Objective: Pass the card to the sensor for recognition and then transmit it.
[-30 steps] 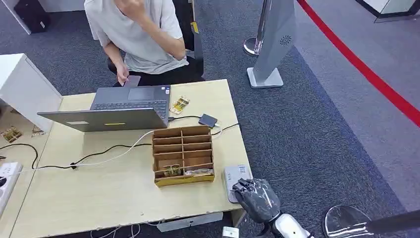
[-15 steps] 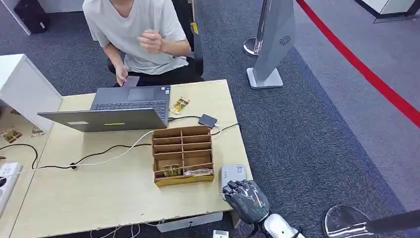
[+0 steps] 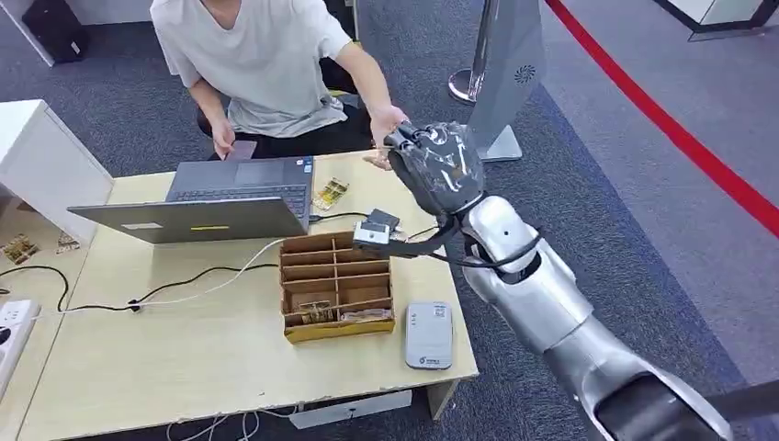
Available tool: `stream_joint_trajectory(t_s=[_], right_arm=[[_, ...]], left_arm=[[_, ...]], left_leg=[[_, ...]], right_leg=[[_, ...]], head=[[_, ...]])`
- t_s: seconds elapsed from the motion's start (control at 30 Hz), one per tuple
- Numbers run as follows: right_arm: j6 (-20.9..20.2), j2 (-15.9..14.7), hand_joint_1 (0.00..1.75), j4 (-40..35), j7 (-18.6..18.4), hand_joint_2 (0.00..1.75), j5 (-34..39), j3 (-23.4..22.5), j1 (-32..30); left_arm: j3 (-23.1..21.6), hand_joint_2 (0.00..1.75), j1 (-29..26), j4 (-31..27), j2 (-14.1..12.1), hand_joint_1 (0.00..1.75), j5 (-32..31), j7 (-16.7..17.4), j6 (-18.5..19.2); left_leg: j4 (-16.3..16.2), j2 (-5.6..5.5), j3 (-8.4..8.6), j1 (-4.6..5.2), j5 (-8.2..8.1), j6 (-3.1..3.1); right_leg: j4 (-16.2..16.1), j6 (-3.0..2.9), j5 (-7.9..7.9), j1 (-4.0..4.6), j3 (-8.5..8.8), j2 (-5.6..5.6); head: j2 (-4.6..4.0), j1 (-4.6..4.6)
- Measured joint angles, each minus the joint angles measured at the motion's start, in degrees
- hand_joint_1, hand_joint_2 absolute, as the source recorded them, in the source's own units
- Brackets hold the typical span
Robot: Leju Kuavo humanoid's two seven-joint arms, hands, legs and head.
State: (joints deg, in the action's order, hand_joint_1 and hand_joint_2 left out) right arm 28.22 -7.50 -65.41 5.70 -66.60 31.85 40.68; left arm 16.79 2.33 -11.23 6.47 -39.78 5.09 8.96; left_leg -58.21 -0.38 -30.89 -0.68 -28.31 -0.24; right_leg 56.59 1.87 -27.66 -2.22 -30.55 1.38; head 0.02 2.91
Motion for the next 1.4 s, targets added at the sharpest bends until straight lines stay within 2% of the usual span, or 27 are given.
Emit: stream_joint_trajectory(t_s=[0.17,0.33,0.37,0.57,0.67,0.8,0.97,1.23,1.3,1.4], right_arm=[[-1.3,3.1,1.75,11.0,-3.1,1.75,-4.8,4.8,8.1],[-1.0,6.4,1.75,19.2,-3.8,1.75,-4.9,7.6,12.7],[-1.0,6.8,0.0,20.2,-3.7,1.75,-4.9,8.0,13.1],[-0.5,8.5,0.0,22.9,-2.9,1.75,-3.9,10.1,13.3],[0.6,8.5,0.0,22.9,-2.2,1.75,-2.8,10.6,12.8],[2.3,7.0,0.0,18.8,-1.3,1.75,-1.6,11.2,9.3],[5.6,1.8,0.0,5.3,-0.9,1.75,-1.6,11.3,0.0],[10.4,-7.5,0.0,-17.7,2.3,1.75,-2.1,9.1,-23.1],[10.6,-9.8,0.0,-22.6,3.4,1.75,-1.4,8.8,-28.8],[9.6,-11.7,0.0,-26.0,5.0,1.75,0.5,8.8,-35.5]], left_arm=[[0.0,1.75,0.5,0.0,0.1,0.0,-1.6,0.7,0.4],[-0.1,1.75,0.5,0.0,0.1,0.0,-2.2,0.0,0.7],[-0.1,1.75,0.5,0.0,0.1,0.0,-2.2,-0.2,0.9],[-0.1,1.75,0.5,0.0,0.0,0.0,-2.5,-1.2,1.7],[-0.1,1.75,0.5,0.0,0.0,0.0,-2.0,-1.1,1.6],[-0.1,1.75,0.4,0.0,0.1,0.0,-1.4,-1.0,1.1],[0.6,1.75,0.1,0.0,0.3,0.0,-0.1,-0.5,0.2],[4.1,1.75,-0.6,0.0,1.0,0.0,2.4,-0.3,-1.2],[5.0,1.75,-0.7,0.0,1.1,0.0,2.8,-0.3,-1.5],[6.1,1.75,-0.8,0.0,1.3,0.0,3.0,-0.3,-1.6]], left_leg=[[0.0,0.0,-0.02,0.0,0.0,0.0],[0.0,-0.18,-0.06,-0.01,0.01,-0.01],[0.0,-0.2,-0.09,-0.01,0.01,-0.01],[0.0,-0.28,-0.17,0.0,0.01,-0.01],[0.0,-0.29,-0.17,0.0,0.01,-0.01],[0.0,-0.3,-0.15,0.0,0.01,-0.01],[0.0,-0.41,-0.17,0.01,-0.01,0.0],[0.0,-0.61,-0.18,0.01,-0.17,0.05],[0.0,-0.59,-0.19,0.01,-0.19,0.06],[0.0,-0.5,-0.2,0.01,-0.24,0.08]], right_leg=[[0.0,0.0,0.0,0.0,-0.03,0.0],[0.0,0.0,-0.01,0.0,-0.03,-0.13],[0.0,0.0,-0.01,0.0,-0.04,-0.14],[0.0,0.0,-0.02,0.0,-0.12,-0.2],[0.0,0.0,-0.03,0.0,-0.13,-0.21],[-0.1,0.0,-0.03,0.0,-0.13,-0.23],[-0.1,0.02,-0.05,0.0,-0.1,-0.34],[-0.2,0.09,-0.3,0.0,0.02,-0.61],[-0.2,0.08,-0.3,0.0,-0.01,-0.6],[-0.2,0.08,-0.3,0.0,-0.03,-0.54]], head=[[0.0,0.0],[0.0,0.02],[0.0,0.0],[0.0,-0.02],[0.0,0.0],[0.0,0.0],[0.0,0.0],[0.0,0.02],[0.0,-0.02],[0.0,0.0]])
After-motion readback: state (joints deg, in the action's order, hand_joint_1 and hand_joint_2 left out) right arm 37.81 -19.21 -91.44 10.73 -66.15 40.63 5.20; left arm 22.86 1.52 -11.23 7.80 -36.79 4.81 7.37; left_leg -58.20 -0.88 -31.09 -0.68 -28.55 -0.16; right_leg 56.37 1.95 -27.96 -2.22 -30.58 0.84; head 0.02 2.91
